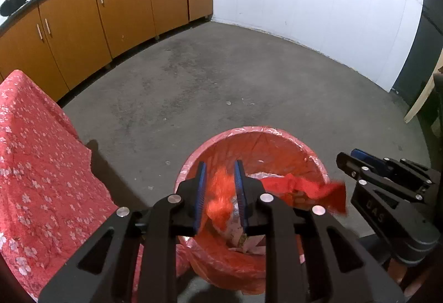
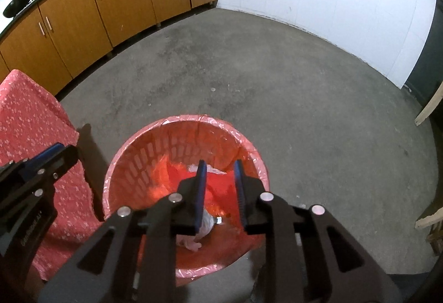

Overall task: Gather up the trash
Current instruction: 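Carry the bag and red sheet to the orange basket and open both grippers, then move both open grippers back over the bed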

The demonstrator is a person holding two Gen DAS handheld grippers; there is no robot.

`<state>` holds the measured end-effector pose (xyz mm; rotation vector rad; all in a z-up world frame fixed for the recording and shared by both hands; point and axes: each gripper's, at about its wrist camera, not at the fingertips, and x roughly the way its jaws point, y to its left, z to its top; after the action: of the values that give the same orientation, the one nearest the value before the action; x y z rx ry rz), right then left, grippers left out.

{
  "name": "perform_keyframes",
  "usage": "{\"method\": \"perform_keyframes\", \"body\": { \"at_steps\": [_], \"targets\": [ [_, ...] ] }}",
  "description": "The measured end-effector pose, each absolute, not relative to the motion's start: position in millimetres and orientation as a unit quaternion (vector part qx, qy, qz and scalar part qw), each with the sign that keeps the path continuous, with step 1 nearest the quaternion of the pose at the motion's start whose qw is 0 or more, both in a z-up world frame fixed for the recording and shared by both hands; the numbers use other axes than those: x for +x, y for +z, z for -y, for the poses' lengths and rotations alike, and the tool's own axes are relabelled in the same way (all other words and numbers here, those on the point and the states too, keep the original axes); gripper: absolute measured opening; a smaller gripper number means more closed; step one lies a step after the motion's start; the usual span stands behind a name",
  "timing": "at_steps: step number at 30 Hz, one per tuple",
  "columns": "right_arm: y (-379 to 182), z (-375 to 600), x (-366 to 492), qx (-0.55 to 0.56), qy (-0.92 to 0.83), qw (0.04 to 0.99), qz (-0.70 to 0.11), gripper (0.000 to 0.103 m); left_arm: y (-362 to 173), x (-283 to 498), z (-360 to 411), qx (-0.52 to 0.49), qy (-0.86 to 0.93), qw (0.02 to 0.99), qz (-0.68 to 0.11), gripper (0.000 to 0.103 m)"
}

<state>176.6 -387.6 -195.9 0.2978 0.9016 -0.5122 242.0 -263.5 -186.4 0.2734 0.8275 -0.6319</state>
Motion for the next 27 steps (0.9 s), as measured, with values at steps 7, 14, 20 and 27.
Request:
{"method": "perform_keyframes", "body": {
  "at_steps": [7, 14, 20, 27],
  "targets": [
    [-174, 385, 178, 0.134, -0.237, 0.874, -0.403, 0.024, -160, 245, 236, 0.084, -0.295, 0.869, -0.387, 0.023],
    [-119, 340, 201, 0.098, -0.178, 0.913, -0.353, 0.034, -93, 243, 165, 0.031, -0.257, 0.907, -0.331, 0.036],
    [-62, 267, 235, 0.092, -0.08, 0.942, -0.313, 0.044, -52, 236, 71, 0.012, -0.179, 0.944, -0.276, 0.05],
    [-27, 146, 277, 0.072, 0.044, 0.95, -0.301, 0.046, -51, 242, -69, 0.019, -0.012, 0.967, -0.255, 0.052]
  ]
}}
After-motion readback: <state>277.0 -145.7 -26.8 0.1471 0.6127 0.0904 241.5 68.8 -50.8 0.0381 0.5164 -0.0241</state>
